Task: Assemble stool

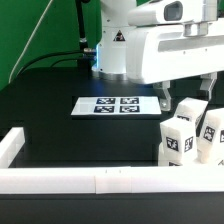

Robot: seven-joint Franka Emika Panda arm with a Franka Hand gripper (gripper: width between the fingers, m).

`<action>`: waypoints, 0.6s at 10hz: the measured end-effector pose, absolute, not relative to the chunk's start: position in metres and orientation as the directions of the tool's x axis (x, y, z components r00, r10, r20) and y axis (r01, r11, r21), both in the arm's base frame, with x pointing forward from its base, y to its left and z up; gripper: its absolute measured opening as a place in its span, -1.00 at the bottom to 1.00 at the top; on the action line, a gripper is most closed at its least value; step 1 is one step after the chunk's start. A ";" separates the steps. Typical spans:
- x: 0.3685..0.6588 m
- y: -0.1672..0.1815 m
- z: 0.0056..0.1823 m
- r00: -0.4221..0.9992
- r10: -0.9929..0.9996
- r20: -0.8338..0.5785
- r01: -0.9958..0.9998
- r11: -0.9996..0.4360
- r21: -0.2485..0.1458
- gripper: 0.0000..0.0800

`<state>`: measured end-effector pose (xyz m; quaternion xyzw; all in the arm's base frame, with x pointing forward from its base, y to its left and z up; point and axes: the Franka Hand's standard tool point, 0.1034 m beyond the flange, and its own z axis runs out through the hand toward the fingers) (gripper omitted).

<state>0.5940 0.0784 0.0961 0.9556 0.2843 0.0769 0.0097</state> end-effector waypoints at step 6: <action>0.594 0.078 0.096 0.958 0.239 0.155 0.240 -0.971 0.012 -0.17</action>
Offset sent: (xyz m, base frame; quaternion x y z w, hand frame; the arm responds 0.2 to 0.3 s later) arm 0.0000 0.0000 0.0000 0.0000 0.0000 0.1938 0.9810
